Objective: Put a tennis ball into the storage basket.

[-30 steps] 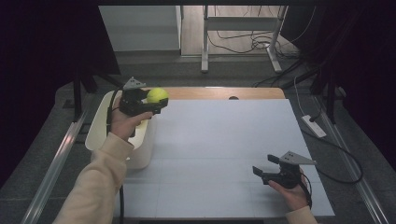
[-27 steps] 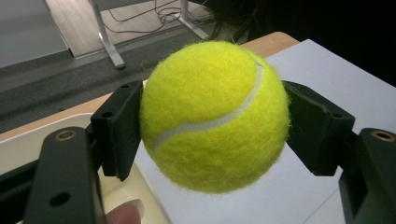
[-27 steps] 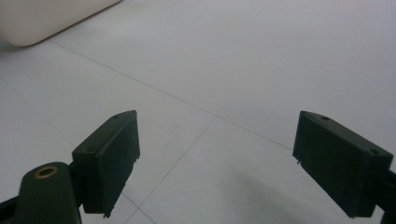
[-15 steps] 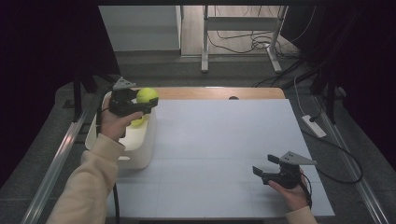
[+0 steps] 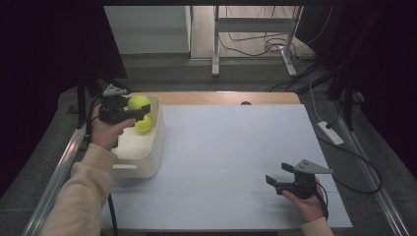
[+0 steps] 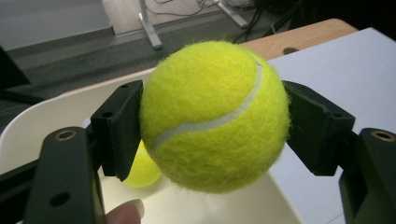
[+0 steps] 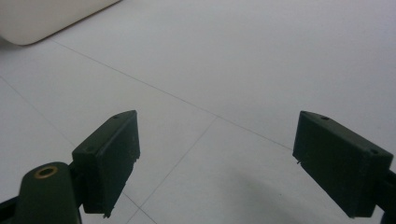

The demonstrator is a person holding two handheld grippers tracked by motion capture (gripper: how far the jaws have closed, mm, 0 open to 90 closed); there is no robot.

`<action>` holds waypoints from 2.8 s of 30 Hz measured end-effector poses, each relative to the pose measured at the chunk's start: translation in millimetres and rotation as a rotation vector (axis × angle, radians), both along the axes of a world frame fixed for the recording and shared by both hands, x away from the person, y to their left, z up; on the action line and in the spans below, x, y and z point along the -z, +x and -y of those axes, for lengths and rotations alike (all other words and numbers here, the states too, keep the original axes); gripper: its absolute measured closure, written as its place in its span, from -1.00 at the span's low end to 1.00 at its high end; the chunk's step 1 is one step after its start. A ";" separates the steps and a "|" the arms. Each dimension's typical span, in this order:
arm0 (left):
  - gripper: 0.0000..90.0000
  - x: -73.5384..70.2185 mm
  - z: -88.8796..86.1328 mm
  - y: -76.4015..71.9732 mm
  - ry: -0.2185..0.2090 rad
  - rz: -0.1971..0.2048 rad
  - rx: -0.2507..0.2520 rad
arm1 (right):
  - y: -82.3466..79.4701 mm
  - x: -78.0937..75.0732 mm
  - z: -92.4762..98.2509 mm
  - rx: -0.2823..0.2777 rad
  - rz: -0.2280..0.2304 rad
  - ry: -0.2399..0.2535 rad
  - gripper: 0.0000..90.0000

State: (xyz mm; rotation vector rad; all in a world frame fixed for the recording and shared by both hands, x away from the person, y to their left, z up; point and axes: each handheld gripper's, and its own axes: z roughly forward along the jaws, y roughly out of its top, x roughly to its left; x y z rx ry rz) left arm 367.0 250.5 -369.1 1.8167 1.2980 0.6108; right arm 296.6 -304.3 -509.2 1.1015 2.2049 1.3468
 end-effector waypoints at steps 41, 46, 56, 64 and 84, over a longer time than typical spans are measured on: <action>-0.41 20.6 -31.8 14.0 0.073 -0.175 -0.086 | 1.4 0.9 -0.7 0.003 -0.003 -0.004 -0.68; -0.41 18.9 -31.6 13.5 0.074 -0.170 -0.091 | 1.6 1.2 -1.1 0.000 -0.003 -0.008 -0.68; -0.63 13.4 -30.1 9.9 0.033 -0.141 -0.109 | 1.6 0.8 -0.7 0.001 -0.002 -0.008 -0.68; -0.73 6.0 -20.2 0.1 -0.008 -0.080 -0.025 | 3.3 0.8 -1.3 -0.003 -0.002 -0.001 -0.68; -0.71 14.0 4.4 -20.7 -0.116 -0.016 0.142 | 2.0 -0.3 -0.2 -0.001 0.002 0.001 -0.68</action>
